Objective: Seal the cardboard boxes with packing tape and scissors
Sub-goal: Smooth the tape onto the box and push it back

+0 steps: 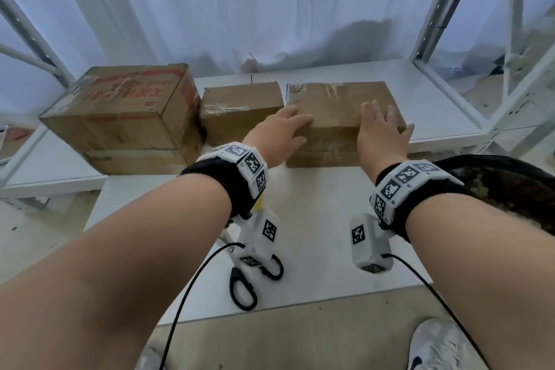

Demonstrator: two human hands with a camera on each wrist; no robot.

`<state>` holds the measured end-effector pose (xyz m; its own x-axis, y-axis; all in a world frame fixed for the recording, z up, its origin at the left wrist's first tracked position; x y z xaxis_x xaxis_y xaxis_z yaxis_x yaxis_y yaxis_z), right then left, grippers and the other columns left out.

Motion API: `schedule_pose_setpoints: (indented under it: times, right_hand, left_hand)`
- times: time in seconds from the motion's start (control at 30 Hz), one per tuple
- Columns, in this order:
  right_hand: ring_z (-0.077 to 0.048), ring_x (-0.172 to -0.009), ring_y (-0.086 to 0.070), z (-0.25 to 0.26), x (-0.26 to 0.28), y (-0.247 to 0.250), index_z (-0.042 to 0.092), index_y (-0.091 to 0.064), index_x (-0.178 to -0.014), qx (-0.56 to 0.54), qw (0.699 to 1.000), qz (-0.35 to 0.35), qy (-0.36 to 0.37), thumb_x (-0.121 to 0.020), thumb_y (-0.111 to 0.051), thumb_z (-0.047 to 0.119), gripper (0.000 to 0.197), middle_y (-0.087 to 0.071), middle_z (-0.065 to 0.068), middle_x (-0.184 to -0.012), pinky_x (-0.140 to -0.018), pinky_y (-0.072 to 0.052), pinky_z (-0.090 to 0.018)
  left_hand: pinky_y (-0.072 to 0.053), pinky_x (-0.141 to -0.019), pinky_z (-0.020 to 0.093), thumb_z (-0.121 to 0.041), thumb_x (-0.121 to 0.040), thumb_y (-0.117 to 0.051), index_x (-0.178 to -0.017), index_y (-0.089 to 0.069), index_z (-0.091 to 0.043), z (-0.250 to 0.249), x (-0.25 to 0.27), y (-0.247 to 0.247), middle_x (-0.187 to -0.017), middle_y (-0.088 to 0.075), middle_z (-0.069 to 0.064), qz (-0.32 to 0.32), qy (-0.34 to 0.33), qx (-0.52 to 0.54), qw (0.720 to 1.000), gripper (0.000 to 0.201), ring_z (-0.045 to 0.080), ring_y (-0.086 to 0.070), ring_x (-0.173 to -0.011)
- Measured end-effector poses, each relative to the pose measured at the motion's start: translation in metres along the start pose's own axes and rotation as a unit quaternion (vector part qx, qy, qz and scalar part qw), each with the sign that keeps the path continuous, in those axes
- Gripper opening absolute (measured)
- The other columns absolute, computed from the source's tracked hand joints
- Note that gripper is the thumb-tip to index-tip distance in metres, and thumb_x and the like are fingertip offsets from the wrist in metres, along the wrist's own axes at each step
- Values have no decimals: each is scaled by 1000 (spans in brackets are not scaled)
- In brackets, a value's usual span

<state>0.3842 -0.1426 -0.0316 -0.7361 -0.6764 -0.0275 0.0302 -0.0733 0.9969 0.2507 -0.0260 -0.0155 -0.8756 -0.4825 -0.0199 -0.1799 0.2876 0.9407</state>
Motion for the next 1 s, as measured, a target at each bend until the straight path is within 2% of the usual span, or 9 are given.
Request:
schedule_pose_setpoints:
  times: [0.13, 0.3, 0.47, 0.53, 0.6, 0.73, 0.8, 0.9, 1.0]
  right_hand:
    - [-32, -147, 3, 2, -19, -4, 12, -13, -144, 1, 1000, -11, 1, -81, -30, -17, 72, -1, -6, -161, -112, -2, -67]
    - [-35, -147, 2, 23, -15, 0, 9, -21, -142, -18, 998, -50, 19, -83, -35, -5, 62, -9, -15, -159, -113, 1, -64]
    - [-28, -139, -26, 65, 37, 9, 11, -37, -137, -126, 966, -139, 178, -87, -49, 8, 51, -32, -12, -149, -116, -16, -46]
    - [-29, -122, -45, 90, 64, 5, 10, -44, -132, -178, 944, -103, 259, -88, -52, 10, 45, -42, -10, -137, -104, -31, -41]
    - [-30, -115, -49, 113, 88, -6, 10, -46, -130, -185, 932, -38, 310, -90, -56, 20, 42, -45, -10, -134, -96, -37, -42]
    - [-30, -132, -37, 153, 140, -31, 13, -48, -134, -99, 917, 2, 388, -89, -57, 43, 54, -38, -10, -147, -110, -19, -43]
    - [-27, -139, -26, 169, 163, -47, 20, -48, -136, -16, 898, 37, 437, -90, -52, 50, 55, -29, -7, -152, -114, -11, -43]
    - [-28, -145, -8, 178, 174, -64, 26, -51, -134, 70, 888, 76, 449, -93, -48, 46, 46, -19, -3, -156, -116, -7, -53]
    - [-30, -143, -13, 178, 170, -68, 24, -57, -127, 82, 901, 62, 422, -94, -49, 36, 36, -31, -4, -148, -112, -15, -57]
  left_hand:
    - [-37, -107, 38, -24, -97, -52, -135, -52, -23, -4, -21, 1, -132, -42, 7, -64, 8, 23, 998, 38, 27, -43, -122]
    - [-39, -104, 32, -27, -96, -53, -138, -50, -20, -3, -18, 6, -131, -42, 4, -34, 5, 36, 999, 42, 22, -50, -115]
    - [-37, -98, 25, -24, -96, -53, -132, -55, -15, 21, 36, 34, -127, -50, 6, -32, -1, 39, 999, 36, 19, -53, -111]
    - [-37, -98, 26, -22, -96, -54, -129, -57, -14, 45, 67, 40, -126, -51, 7, -31, 26, 28, 999, 34, 21, -54, -111]
    - [-36, -99, 30, -21, -97, -53, -128, -57, -12, 71, 96, 40, -125, -50, 10, -24, 67, 18, 997, 33, 24, -52, -114]
    - [-34, -100, 32, -18, -96, -53, -129, -56, -10, 119, 160, 24, -129, -51, 15, -26, 157, 5, 987, 34, 29, -50, -118]
    - [-32, -106, 35, -22, -96, -55, -138, -47, -12, 136, 185, 8, -138, -43, 15, 19, 205, -3, 979, 44, 30, -46, -125]
    - [-32, -110, 40, -33, -93, -59, -148, -31, -16, 151, 205, -16, -147, -33, 16, 92, 248, -12, 964, 64, 33, -40, -131]
    - [-30, -111, 42, -38, -91, -61, -150, -23, -16, 153, 202, -25, -150, -30, 16, 83, 246, -19, 966, 73, 34, -37, -133]
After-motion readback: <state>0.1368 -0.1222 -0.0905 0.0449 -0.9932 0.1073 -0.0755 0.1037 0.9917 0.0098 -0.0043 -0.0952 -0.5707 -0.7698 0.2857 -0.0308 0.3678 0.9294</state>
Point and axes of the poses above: each hand's wrist, its own x-axis away from the middle knuckle, its own y-axis out of the back of the hand, z = x × y, the point moved 5 cm from there along -x, towards the middle knuckle
